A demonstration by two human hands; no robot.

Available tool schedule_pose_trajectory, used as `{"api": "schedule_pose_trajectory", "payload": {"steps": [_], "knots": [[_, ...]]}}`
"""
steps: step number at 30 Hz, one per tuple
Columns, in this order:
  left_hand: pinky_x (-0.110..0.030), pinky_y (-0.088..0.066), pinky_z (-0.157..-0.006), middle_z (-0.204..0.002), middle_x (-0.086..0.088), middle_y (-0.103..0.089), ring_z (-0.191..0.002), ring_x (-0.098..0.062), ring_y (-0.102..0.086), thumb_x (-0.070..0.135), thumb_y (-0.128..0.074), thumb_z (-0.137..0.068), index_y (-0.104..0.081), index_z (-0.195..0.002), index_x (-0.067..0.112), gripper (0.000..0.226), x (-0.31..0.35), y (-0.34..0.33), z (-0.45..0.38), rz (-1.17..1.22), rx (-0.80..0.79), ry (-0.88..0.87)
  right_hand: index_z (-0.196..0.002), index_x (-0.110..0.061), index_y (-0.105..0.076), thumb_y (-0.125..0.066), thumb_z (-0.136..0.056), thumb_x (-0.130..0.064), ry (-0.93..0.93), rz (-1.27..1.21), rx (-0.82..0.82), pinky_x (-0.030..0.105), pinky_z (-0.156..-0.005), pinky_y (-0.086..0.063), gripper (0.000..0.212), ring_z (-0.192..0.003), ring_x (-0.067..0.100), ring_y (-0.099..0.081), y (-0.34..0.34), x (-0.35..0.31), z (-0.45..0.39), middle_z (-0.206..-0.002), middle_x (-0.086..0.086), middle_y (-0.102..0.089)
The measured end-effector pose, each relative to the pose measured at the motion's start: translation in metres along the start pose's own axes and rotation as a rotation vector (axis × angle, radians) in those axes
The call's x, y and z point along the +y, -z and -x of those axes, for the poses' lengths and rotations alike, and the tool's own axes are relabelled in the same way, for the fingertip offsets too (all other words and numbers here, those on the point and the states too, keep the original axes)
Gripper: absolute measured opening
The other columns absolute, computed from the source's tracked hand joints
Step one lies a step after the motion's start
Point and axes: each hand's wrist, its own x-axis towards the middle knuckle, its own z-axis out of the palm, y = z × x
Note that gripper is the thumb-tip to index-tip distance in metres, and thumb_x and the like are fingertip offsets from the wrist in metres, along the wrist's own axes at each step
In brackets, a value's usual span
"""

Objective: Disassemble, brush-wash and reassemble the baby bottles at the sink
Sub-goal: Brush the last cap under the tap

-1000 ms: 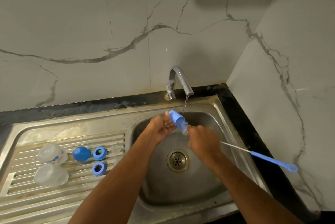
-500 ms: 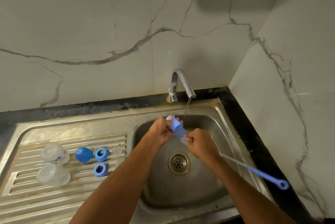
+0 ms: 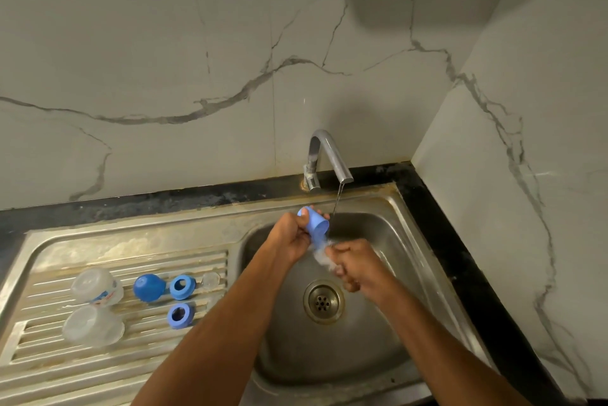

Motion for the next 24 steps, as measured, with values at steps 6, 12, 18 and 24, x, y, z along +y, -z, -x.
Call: {"api": "schedule_pose_trajectory", "payload": {"steps": [6,12,18,24], "knots": [[-0.044,-0.058,-0.079,-0.129,-0.027,-0.060,-0.106,-0.034,-0.066,0.002,-0.052,-0.099,-0.055,-0.130,-0.007,0.032,-0.012,0.002,-0.008,0.018,0.054,0.010,-0.097,-0.016,-0.065,-0.053,-0.098,-0.025,0.448,1.283,0.303,0.032,-0.067,-0.050,0.015,-0.082,0.023,-0.065,-0.013,-0.006,0.018,-0.088,0.003,-0.066],[-0.049,-0.049,-0.101,-0.110,-0.022,-0.063,-0.107,-0.035,-0.063,0.001,-0.044,-0.100,-0.058,-0.118,-0.004,0.023,-0.010,0.017,-0.007,0.094,-0.019,0.020,-0.102,-0.004,-0.064,-0.051,-0.100,-0.013,-0.228,-0.426,-0.157,0.019,-0.038,-0.017,0.016,-0.039,0.006,-0.028,0.014,-0.015,-0.005,-0.055,-0.001,-0.039],[-0.046,-0.054,-0.086,-0.109,-0.021,-0.062,-0.104,-0.033,-0.063,0.001,-0.049,-0.098,-0.058,-0.122,-0.002,0.026,-0.012,0.015,-0.007,0.164,-0.008,0.050,-0.089,-0.011,-0.070,-0.060,-0.095,-0.022,0.150,0.550,0.073,0.029,-0.051,-0.047,0.016,-0.055,0.020,-0.060,-0.005,-0.007,0.005,-0.065,0.006,-0.061],[-0.043,-0.059,-0.077,-0.107,-0.021,-0.063,-0.096,-0.032,-0.065,0.001,-0.046,-0.101,-0.055,-0.126,-0.005,0.027,-0.014,0.005,-0.009,0.075,-0.009,0.012,-0.096,-0.012,-0.067,-0.052,-0.097,-0.020,0.419,1.246,0.229,0.035,-0.068,-0.051,0.017,-0.083,0.025,-0.066,-0.014,-0.014,0.017,-0.088,0.007,-0.068]]}}
